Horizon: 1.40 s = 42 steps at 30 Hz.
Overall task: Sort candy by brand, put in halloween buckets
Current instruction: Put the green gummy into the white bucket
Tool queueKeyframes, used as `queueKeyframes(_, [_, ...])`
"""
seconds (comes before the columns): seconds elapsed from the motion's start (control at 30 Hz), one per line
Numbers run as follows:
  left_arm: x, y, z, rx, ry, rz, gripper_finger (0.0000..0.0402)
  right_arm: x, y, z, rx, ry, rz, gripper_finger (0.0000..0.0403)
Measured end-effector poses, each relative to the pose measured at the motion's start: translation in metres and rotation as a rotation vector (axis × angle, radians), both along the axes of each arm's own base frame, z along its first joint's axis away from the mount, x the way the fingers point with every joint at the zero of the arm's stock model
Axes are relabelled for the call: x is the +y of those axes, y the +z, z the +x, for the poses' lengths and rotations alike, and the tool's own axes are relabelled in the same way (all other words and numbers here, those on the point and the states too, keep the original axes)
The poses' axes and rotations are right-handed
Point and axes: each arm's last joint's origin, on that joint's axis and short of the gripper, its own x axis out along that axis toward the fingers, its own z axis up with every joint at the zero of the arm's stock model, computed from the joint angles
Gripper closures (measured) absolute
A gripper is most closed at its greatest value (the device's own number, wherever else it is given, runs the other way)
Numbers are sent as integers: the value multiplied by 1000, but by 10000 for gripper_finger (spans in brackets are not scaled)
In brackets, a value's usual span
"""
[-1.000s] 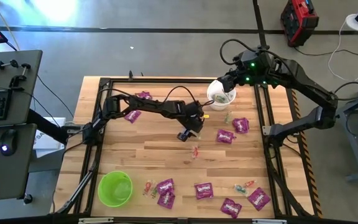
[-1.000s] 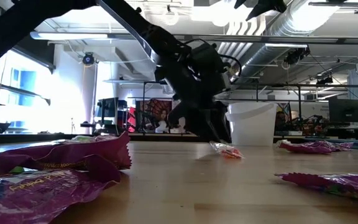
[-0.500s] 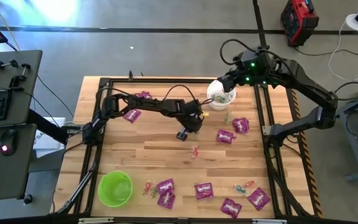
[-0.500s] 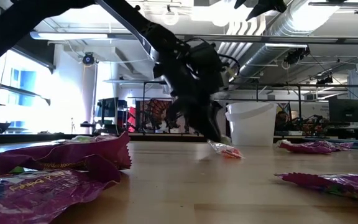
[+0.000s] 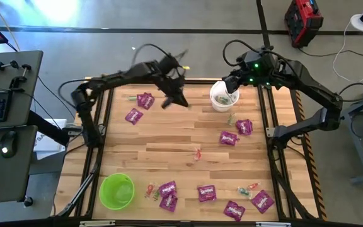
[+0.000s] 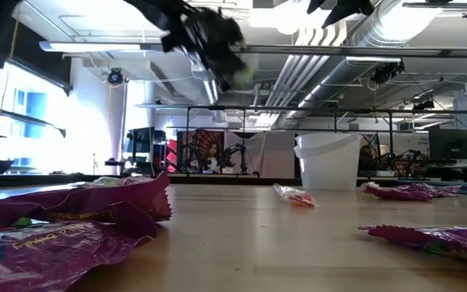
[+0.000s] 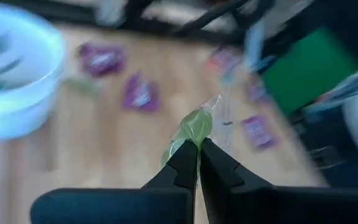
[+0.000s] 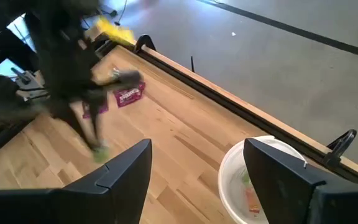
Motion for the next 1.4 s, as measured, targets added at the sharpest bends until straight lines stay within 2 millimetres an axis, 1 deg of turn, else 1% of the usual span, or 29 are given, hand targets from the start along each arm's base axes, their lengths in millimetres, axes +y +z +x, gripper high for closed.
queueKeyframes(0.1, [-10, 29, -18, -112, -82, -86, 401, 0, 0, 0, 1, 0, 0, 155])
queueKeyframes(0.17, [-23, 46, -29, -175, -141, -109, 401, 0, 0, 0, 7, 6, -5, 155])
queueKeyframes(0.23, [-39, 54, -39, -196, -163, -115, 401, 0, 0, 0, 14, 15, -13, 155])
queueKeyframes(0.33, [-63, 56, -49, -204, -135, -99, 401, 0, 0, 0, 22, 21, -19, 155])
queueKeyframes(0.4, [-76, 57, -54, -235, -67, -71, 401, 0, 0, 0, 25, 25, -22, 155])
queueKeyframes(0.47, [-85, 57, -58, -301, 10, -38, 401, 0, 0, 0, 27, 28, -26, 155])
queueKeyframes(0.57, [-88, 57, -60, -383, 118, -13, 401, 0, 0, 0, 27, 28, -25, 155])
queueKeyframes(0.7, [-82, 60, -58, -426, 235, 38, 401, 0, 0, 0, 27, 28, -25, 155])
queueKeyframes(0.77, [-78, 57, -50, -421, 265, 85, 401, 0, 0, 0, 27, 28, -25, 155])
queueKeyframes(0.83, [-72, 48, -35, -380, 282, 109, 401, 0, 0, 0, 27, 28, -26, 155])
queueKeyframes(0.93, [-60, 36, -4, -317, 277, 134, 401, 0, 0, 0, 26, 27, -26, 155])
queueKeyframes(1.03, [-43, 25, 33, -251, 287, 175, 401, 0, 0, -1, 29, 19, -32, 155])
queueKeyframes(1.13, [-23, 3, 70, -182, 330, 262, 401, -1, 0, -1, 34, 3, -45, 155])
queueKeyframes(1.27, [-5, -26, 110, -174, 362, 362, 401, -1, 0, -1, 35, -1, -47, 155])
queueKeyframes(1.4, [10, -56, 134, -134, 423, 465, 396, -1, 0, -1, 29, -17, -43, 155])
